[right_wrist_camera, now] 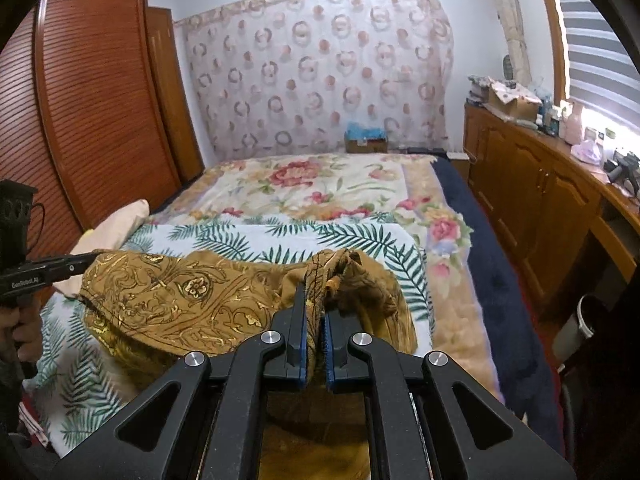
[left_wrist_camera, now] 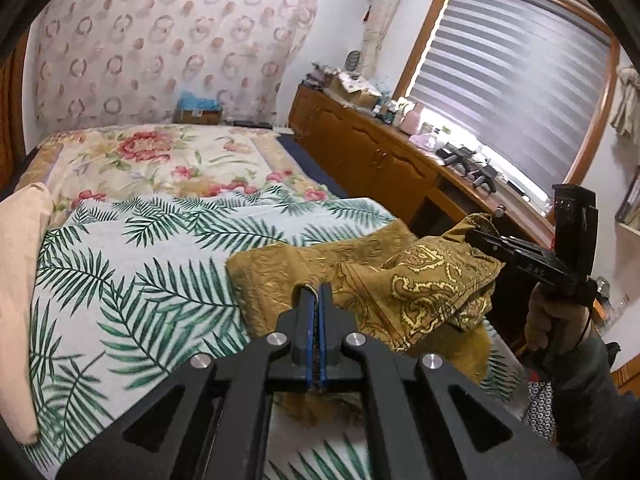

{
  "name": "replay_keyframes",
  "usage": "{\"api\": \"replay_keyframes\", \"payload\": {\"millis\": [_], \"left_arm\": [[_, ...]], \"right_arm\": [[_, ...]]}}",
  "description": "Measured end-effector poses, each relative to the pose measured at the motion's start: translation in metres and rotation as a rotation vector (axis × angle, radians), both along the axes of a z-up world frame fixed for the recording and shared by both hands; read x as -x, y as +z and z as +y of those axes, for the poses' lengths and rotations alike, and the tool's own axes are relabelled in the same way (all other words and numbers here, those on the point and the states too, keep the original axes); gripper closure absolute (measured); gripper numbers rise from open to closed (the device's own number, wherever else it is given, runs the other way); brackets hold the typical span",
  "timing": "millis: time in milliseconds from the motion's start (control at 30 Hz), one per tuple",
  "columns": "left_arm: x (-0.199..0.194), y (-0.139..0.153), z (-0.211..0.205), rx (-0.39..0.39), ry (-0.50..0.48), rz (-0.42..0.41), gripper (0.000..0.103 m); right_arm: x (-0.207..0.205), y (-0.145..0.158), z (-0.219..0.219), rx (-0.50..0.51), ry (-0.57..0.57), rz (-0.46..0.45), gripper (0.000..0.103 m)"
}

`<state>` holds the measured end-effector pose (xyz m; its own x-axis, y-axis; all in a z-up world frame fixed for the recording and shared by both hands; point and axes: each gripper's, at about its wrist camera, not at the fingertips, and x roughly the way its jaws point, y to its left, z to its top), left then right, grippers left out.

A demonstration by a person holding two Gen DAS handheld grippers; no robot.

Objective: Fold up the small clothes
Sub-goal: 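Grasp the gold cloth strip end with the left gripper and lift it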

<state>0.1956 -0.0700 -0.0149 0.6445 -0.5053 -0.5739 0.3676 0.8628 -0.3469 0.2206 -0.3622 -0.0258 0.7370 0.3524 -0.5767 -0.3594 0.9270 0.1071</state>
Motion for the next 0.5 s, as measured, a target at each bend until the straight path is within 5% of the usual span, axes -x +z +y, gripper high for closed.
{"api": "replay_keyframes", "payload": {"millis": [333,500], "left_arm": [[-0.04,-0.026,0.007,-0.008,0.017,0.083,0.103],[-0.047,-0.029,0.004,-0.027,0.012,0.112,0.102]], "right_arm": [[-0.059,-0.026,0.01,0.026,0.005,0.091,0.099],[-0.073,-0.033,0.01,0.02,-0.018,0.122,0.086]]}}
